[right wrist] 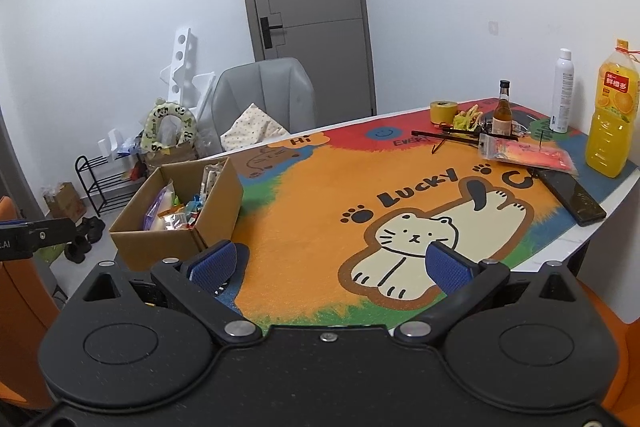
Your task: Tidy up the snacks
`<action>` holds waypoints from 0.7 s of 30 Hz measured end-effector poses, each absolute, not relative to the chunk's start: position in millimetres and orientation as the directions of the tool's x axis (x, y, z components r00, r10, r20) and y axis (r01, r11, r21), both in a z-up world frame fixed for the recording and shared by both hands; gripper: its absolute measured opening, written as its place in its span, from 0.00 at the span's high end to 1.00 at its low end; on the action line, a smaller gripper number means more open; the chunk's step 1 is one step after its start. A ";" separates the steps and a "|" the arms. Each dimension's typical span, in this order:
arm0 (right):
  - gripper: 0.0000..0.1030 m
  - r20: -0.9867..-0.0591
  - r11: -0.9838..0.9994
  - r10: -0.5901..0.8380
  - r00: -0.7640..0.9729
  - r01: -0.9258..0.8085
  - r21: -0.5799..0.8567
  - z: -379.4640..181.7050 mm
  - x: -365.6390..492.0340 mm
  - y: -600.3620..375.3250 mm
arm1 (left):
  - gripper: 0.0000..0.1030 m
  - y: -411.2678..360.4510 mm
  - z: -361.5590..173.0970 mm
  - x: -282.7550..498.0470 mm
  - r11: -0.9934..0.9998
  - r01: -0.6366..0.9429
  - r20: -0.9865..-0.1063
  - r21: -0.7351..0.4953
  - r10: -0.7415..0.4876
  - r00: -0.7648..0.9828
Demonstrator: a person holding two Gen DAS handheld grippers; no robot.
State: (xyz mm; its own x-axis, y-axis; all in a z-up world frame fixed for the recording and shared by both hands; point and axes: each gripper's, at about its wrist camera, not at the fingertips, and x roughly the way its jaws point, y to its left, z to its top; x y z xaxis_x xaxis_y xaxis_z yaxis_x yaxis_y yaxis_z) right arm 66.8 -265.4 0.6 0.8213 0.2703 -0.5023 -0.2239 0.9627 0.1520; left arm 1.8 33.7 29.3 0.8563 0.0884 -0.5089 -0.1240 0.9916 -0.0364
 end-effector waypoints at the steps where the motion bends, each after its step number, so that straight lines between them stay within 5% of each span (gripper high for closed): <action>1: 0.00 -0.504 0.963 0.270 0.820 -0.224 0.151 0.2 67.0 -265.3 | 0.00 33.8 29.1 2.1 0.992 -0.122 -0.509 -0.038 0.086 0.856; 21: 0.00 -0.510 0.968 0.253 0.822 -0.214 0.134 0.3 67.6 -263.7 | 0.00 26.5 21.5 4.0 0.995 -0.095 -0.526 -0.037 0.061 0.848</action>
State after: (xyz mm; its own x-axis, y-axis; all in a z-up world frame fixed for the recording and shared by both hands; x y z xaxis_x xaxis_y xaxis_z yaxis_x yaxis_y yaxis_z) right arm 67.6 -263.7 0.3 0.8223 0.2526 -0.5099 -0.2142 0.9676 0.1339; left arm 4.0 26.5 21.5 0.8483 0.0609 -0.5260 -0.0946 0.9948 -0.0374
